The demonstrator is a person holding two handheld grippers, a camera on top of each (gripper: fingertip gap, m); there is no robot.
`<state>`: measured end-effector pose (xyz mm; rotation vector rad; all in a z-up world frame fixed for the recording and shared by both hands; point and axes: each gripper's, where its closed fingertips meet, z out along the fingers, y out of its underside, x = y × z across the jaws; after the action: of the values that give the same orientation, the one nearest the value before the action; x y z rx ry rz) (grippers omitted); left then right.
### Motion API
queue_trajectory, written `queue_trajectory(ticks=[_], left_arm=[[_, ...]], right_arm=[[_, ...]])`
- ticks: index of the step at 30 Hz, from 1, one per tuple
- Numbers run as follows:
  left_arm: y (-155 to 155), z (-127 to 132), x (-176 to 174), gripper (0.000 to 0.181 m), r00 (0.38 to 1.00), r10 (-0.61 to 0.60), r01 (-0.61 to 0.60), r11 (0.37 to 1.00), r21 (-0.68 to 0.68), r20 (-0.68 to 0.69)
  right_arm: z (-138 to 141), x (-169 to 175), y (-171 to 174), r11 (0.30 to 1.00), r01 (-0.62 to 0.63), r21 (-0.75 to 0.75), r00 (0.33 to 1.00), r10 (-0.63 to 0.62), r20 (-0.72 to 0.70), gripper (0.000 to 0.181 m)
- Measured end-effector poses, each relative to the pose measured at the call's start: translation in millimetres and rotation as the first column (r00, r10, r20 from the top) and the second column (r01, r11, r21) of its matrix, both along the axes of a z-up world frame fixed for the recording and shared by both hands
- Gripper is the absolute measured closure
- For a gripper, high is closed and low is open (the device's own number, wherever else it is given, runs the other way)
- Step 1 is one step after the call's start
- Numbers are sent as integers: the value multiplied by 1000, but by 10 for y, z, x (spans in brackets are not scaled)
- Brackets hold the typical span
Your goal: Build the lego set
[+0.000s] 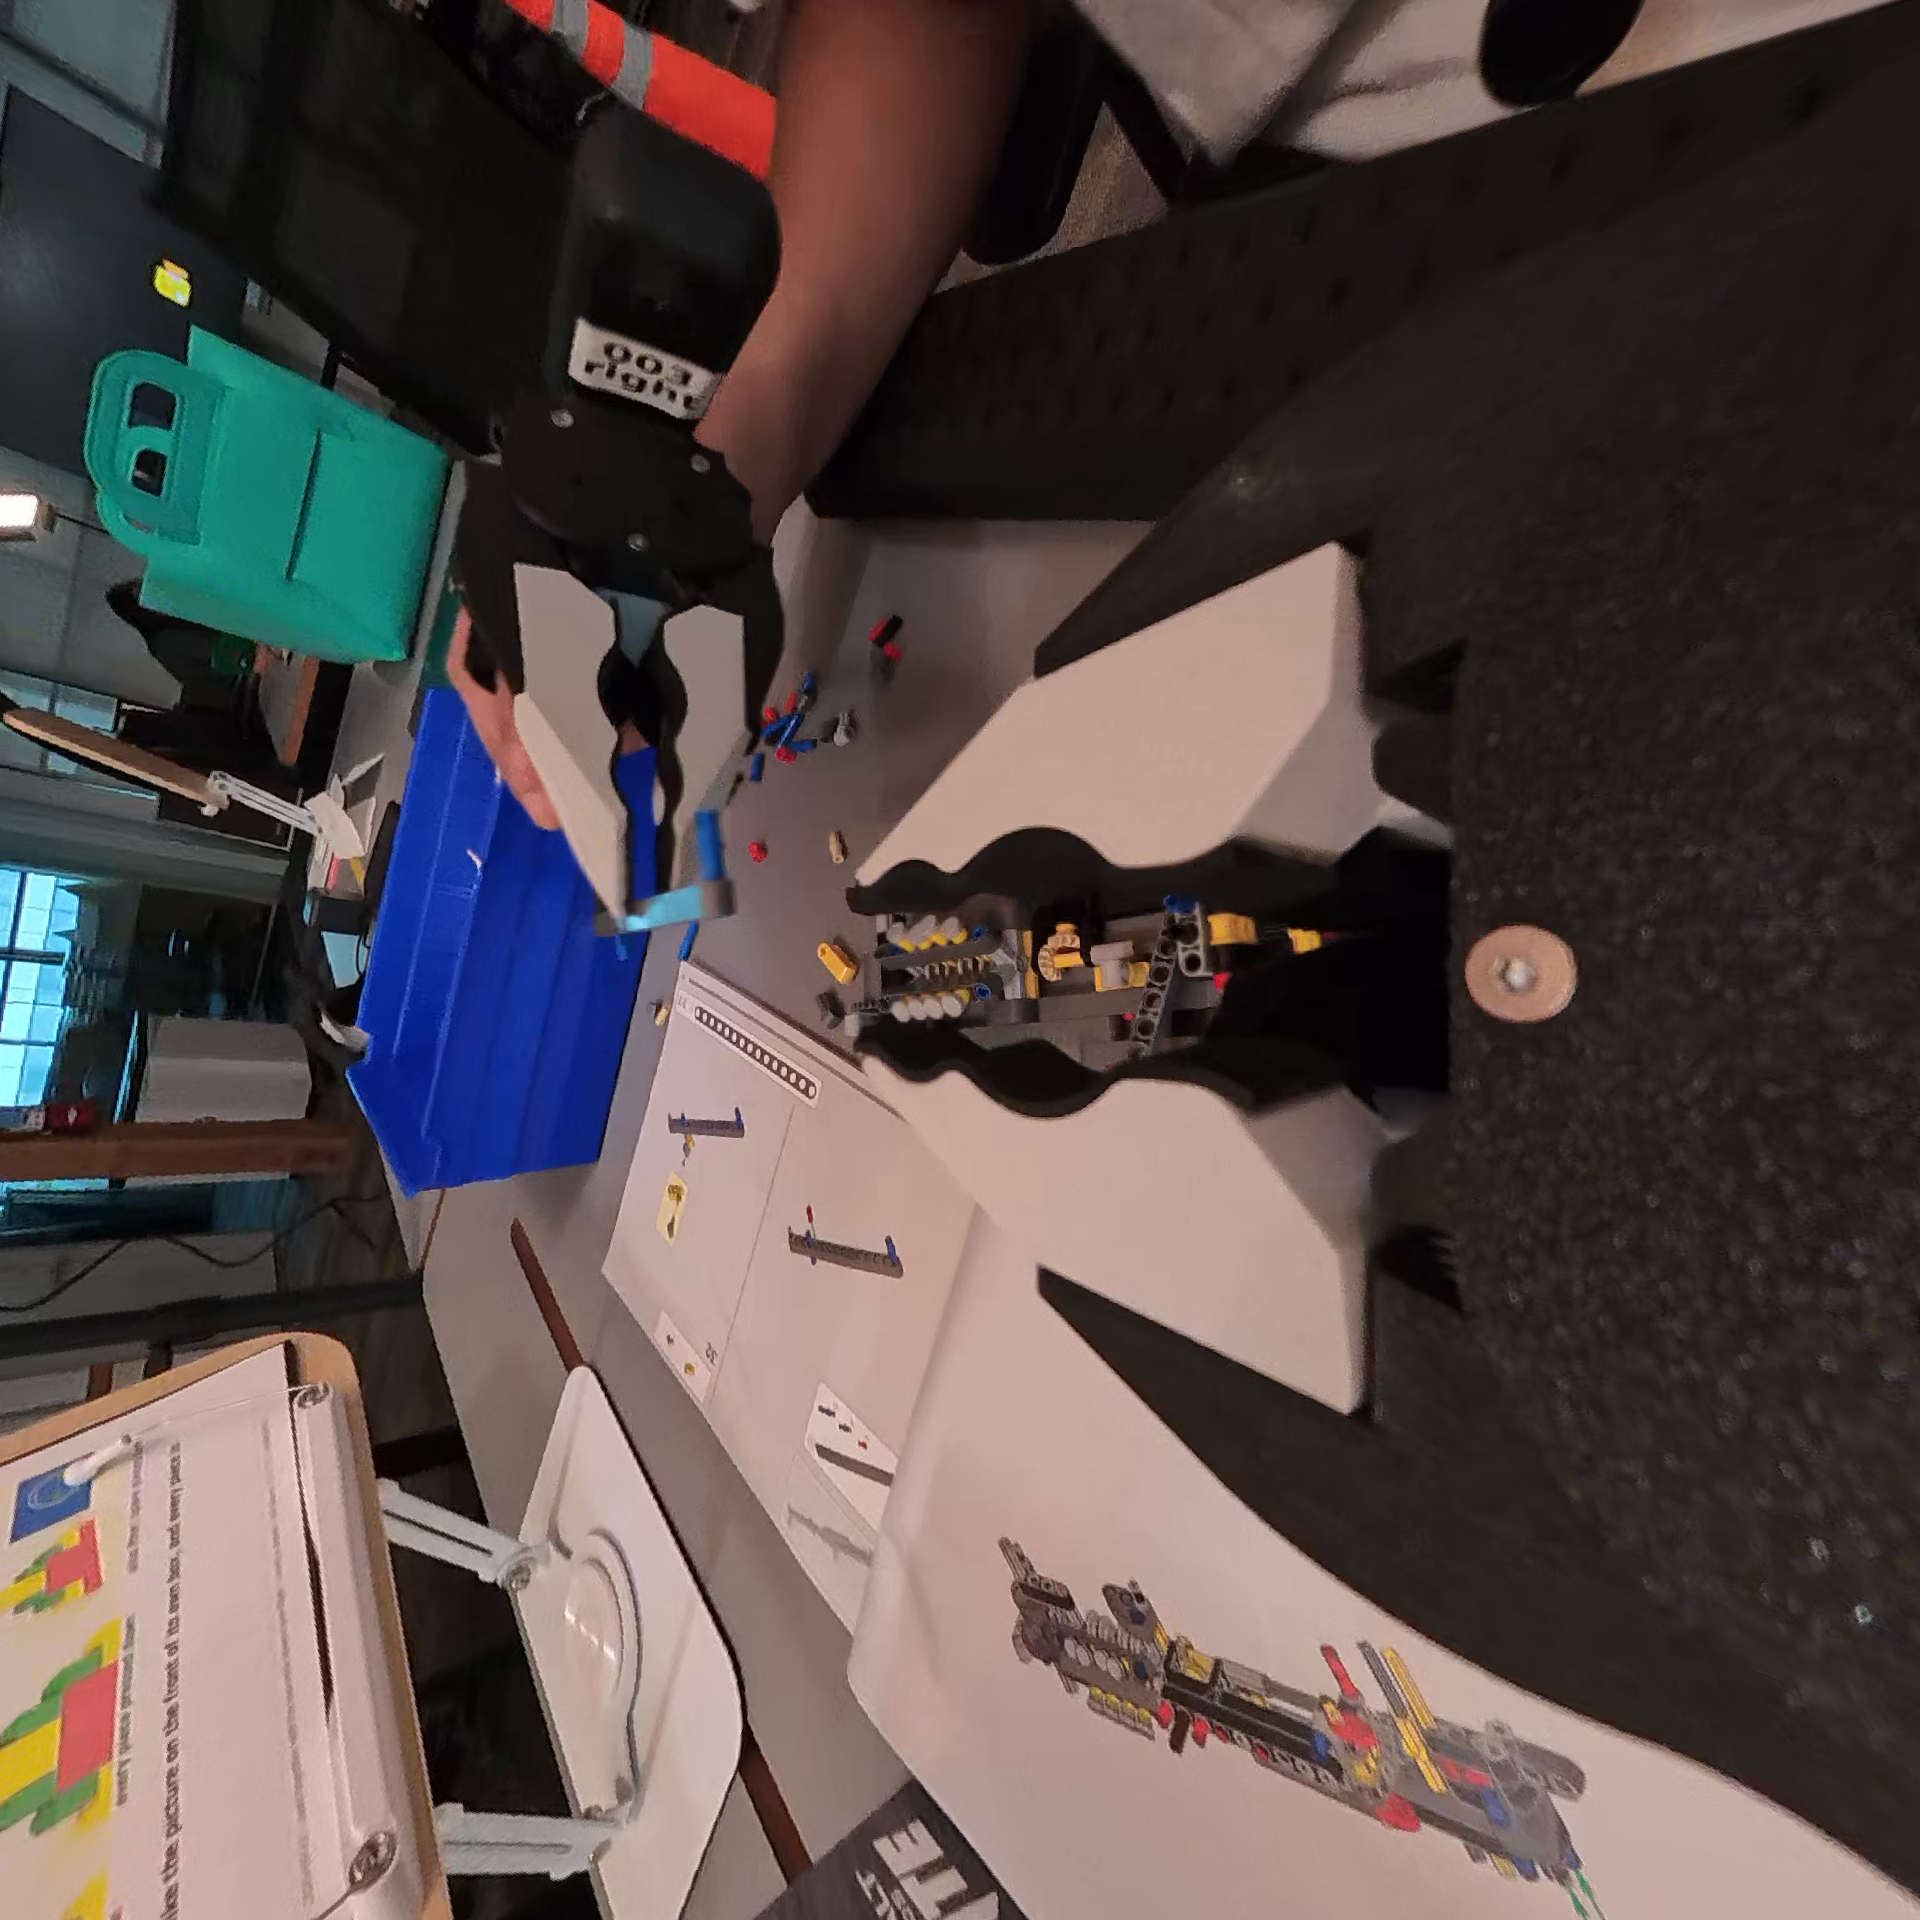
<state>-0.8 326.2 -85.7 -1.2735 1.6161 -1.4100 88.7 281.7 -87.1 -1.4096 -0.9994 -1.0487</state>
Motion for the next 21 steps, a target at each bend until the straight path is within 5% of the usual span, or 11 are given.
queue_trajectory(ticks=[10, 21], left_arm=[[88, -349, 104, 164, 989, 104, -85, 982, 171, -101], [55, -454, 115, 164, 986, 93, -65, 978, 197, -137]], right_arm=[[-653, -681, -257, 939, -101, -329, 995, 94, -38, 175], [-1006, -647, -407, 902, -58, -427, 988, 114, 106, 175]])
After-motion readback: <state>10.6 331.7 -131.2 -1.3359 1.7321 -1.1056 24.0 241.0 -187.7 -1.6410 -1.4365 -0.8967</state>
